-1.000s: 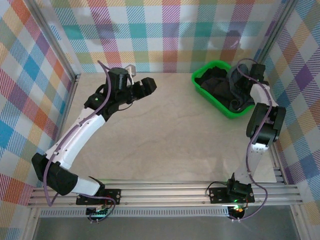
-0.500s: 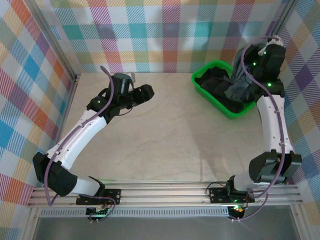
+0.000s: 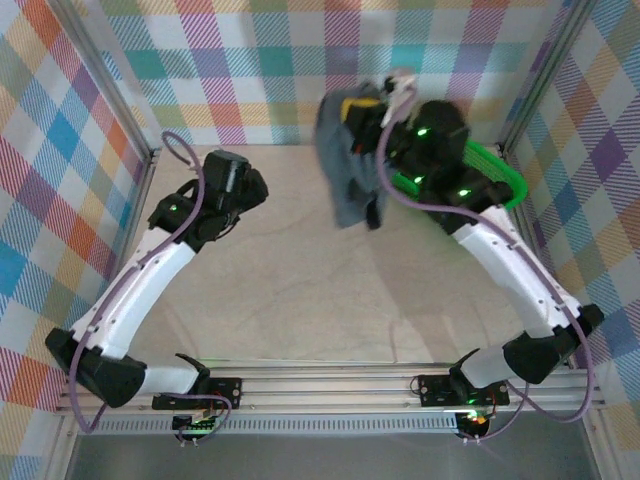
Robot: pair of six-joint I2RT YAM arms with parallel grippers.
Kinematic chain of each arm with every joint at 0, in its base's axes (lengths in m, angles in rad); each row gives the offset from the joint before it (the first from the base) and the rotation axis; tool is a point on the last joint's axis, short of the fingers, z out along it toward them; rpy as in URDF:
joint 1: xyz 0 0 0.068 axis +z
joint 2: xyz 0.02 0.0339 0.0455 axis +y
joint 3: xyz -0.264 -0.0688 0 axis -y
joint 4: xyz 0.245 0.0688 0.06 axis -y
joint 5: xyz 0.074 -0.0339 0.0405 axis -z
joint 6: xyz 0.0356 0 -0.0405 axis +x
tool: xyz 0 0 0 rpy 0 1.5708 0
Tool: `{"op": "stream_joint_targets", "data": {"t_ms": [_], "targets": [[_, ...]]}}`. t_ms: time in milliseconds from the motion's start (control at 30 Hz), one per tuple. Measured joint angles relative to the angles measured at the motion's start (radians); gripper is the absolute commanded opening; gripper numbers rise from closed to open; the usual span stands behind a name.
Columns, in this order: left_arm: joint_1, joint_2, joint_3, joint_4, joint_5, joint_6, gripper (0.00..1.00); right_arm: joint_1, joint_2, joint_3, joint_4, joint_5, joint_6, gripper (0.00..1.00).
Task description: Fold and stack the t-shirts
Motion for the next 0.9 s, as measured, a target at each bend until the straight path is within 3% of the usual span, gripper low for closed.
{"op": "stream_joint_targets", "data": {"t_ms": [100, 233, 433, 533, 667, 767, 900], "targets": [[0.000, -0.063, 0.000, -0.044, -0.060, -0.002, 0.79, 0.038, 0.058, -0.122, -0.004, -0.035, 0.067, 0.00], [0.000, -0.109, -0.013, -0.080, -0.062, -0.003, 0.77, 0.019, 0.176, -0.242, -0.090, -0.050, 0.167, 0.00], [-0.001, -0.106, -0.145, -0.090, 0.090, -0.008, 0.65, -0.079, 0.312, -0.207, -0.262, -0.131, 0.238, 0.00], [-0.024, -0.089, -0.226, -0.071, 0.182, -0.002, 0.62, -0.109, 0.316, -0.175, -0.328, -0.139, 0.270, 0.00], [-0.140, -0.042, -0.271, -0.038, 0.241, 0.023, 0.61, -0.110, 0.304, -0.130, -0.376, -0.100, 0.314, 0.00], [-0.218, -0.004, -0.272, -0.002, 0.249, 0.028, 0.60, -0.107, 0.253, -0.131, -0.410, -0.037, 0.337, 0.00], [-0.243, 0.018, -0.272, 0.018, 0.226, 0.013, 0.60, -0.103, 0.133, -0.129, -0.423, 0.055, 0.340, 0.00]]}}
